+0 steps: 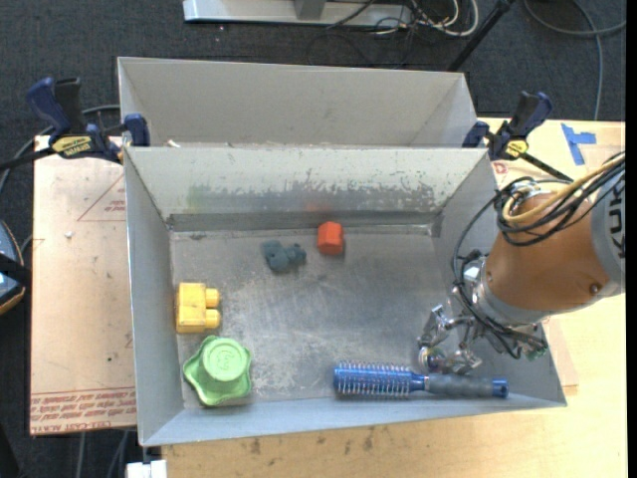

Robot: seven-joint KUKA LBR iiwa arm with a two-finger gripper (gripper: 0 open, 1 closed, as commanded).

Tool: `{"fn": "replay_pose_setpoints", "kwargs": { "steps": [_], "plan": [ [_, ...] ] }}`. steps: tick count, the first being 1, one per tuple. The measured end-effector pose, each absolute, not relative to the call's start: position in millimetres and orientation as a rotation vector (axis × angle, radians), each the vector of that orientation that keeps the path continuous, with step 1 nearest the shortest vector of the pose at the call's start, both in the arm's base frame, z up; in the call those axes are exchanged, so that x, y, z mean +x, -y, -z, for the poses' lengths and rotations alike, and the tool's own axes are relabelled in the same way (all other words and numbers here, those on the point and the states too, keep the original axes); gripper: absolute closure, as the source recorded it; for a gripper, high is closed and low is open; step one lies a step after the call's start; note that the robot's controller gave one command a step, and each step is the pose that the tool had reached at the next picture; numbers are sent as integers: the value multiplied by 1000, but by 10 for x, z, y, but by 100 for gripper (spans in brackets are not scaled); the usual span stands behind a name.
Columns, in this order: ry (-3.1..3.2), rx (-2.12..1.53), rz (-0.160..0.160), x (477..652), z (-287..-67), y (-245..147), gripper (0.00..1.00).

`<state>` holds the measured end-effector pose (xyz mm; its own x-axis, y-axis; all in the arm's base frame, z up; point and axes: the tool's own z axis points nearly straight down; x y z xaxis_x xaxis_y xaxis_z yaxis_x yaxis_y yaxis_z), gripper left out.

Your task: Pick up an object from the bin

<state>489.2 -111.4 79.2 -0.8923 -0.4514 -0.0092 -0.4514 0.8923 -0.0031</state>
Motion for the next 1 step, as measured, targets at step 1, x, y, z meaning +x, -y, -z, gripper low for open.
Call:
{"fn": "replay_pose_setpoints", "kwargs": {
  "steps": [1],
  "plan": [
    [-2948,-1058,7,5110,-2272,1293,100]
  ]
}}
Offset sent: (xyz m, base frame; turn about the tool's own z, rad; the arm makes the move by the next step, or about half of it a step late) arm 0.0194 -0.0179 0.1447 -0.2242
